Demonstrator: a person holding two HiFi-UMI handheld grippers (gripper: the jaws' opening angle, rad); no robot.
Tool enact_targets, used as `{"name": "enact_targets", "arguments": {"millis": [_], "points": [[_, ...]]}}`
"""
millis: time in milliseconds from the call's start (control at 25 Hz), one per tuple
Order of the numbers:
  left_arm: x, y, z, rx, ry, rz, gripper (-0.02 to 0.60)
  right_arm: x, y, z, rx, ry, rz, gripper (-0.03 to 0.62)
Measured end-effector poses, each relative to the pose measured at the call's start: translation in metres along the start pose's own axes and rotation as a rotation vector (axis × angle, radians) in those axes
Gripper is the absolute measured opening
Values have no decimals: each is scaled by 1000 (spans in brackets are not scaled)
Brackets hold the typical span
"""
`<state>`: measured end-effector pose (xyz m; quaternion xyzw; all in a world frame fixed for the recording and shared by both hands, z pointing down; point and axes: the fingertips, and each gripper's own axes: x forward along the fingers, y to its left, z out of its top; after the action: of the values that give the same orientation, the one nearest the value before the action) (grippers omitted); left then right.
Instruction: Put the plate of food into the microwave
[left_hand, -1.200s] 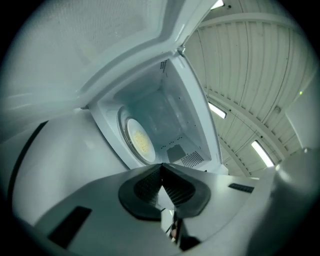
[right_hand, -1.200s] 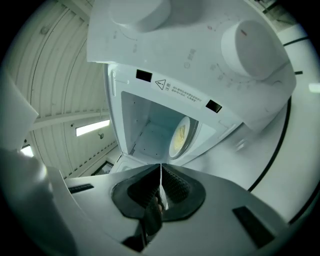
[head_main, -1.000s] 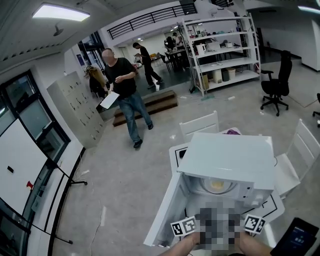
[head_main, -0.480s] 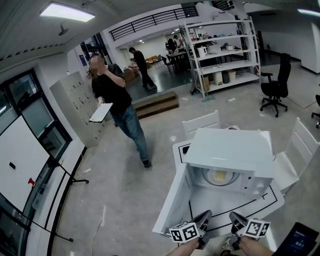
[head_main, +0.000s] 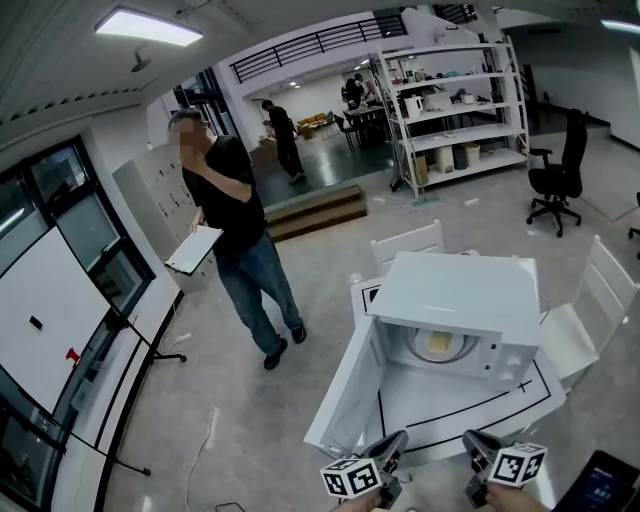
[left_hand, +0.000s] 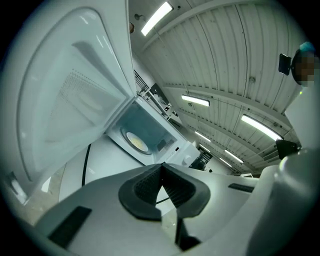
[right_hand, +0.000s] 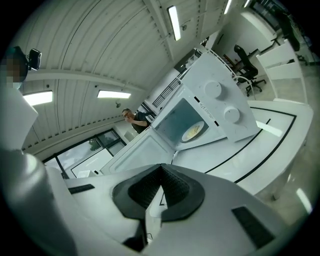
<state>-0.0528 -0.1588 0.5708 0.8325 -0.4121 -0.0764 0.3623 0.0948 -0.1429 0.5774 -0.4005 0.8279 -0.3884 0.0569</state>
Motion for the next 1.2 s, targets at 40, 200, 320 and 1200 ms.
{"name": "enact_targets", "arguments": {"millis": [40, 200, 320, 1200], "points": [[-4, -2, -2, 3, -6, 6, 6, -5, 2, 1, -16, 5, 4, 2], [-18, -18, -13, 4, -24, 20, 5, -31, 7, -2, -55, 22, 9, 2], [-25, -29, -22, 14, -34, 19, 6, -45, 5, -8, -76, 34, 4, 2], [-58, -52, -34, 30, -102, 39, 5, -69, 30, -20, -156, 69, 46, 2]]}}
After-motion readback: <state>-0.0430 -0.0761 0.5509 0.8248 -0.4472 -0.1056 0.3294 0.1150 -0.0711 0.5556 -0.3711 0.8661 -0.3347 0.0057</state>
